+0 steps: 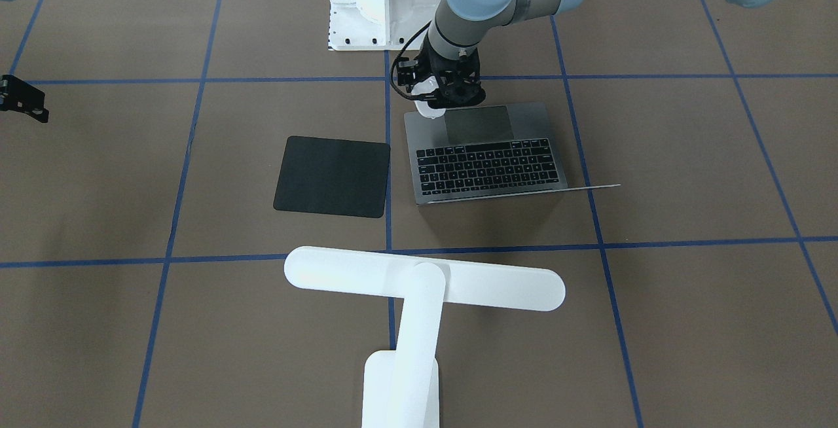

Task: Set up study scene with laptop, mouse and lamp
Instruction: 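Lower the white mouse onto the dark grey mouse pad with the left gripper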

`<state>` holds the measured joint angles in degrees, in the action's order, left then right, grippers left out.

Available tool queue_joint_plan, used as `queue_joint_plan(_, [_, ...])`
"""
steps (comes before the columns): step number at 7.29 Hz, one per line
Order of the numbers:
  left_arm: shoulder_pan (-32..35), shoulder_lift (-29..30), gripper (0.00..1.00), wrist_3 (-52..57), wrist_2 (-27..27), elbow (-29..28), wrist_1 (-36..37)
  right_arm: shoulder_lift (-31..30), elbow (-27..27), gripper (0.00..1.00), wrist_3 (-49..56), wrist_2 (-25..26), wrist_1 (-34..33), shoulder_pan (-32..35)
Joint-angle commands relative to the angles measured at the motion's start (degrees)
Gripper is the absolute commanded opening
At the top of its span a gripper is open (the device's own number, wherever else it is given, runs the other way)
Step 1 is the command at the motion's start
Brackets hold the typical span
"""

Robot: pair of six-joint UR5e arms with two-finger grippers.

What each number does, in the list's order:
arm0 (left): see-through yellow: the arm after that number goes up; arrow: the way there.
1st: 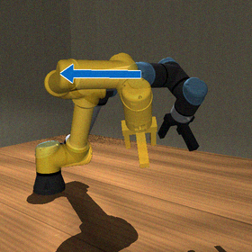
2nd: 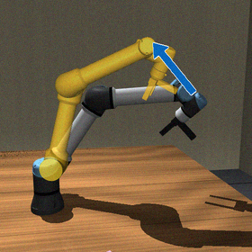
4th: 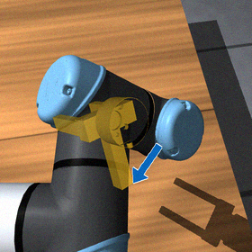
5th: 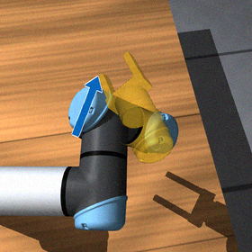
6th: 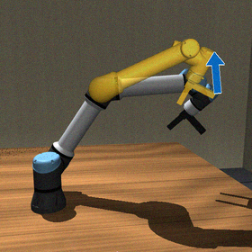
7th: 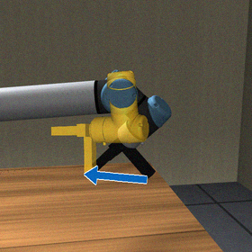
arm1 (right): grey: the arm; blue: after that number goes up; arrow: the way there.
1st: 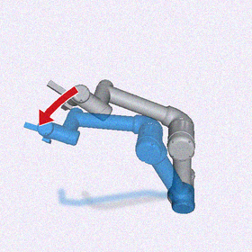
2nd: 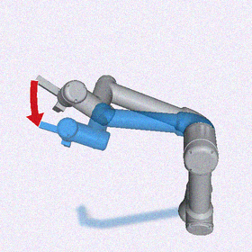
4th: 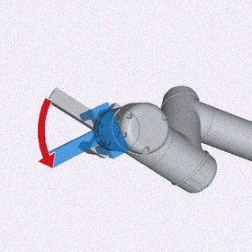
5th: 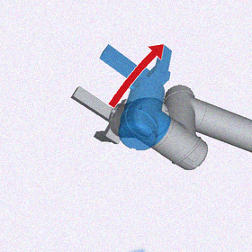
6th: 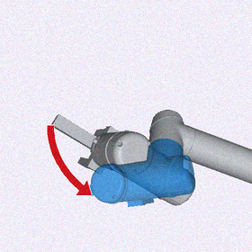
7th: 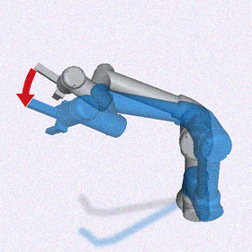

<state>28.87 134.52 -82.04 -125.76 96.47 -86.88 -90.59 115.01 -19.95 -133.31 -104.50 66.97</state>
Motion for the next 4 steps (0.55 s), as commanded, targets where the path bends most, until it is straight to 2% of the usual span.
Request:
queue_joint_plan(1, [-0.2,7.9,0.14,-1.3,0.4,-8.5,-0.7,0.1,-0.1,1.0,0.0,0.0,0.0,0.0])
queue_joint_plan(2, [-0.2,11.3,0.14,-1.6,0.5,-13.5,-2.1,0.1,-0.2,1.0,0.0,0.0,0.0,0.1])
queue_joint_plan(4, [-0.2,15.6,0.14,-3.3,1.5,-24.7,-10.1,0.2,-0.2,1.0,0.0,0.0,0.0,0.0])
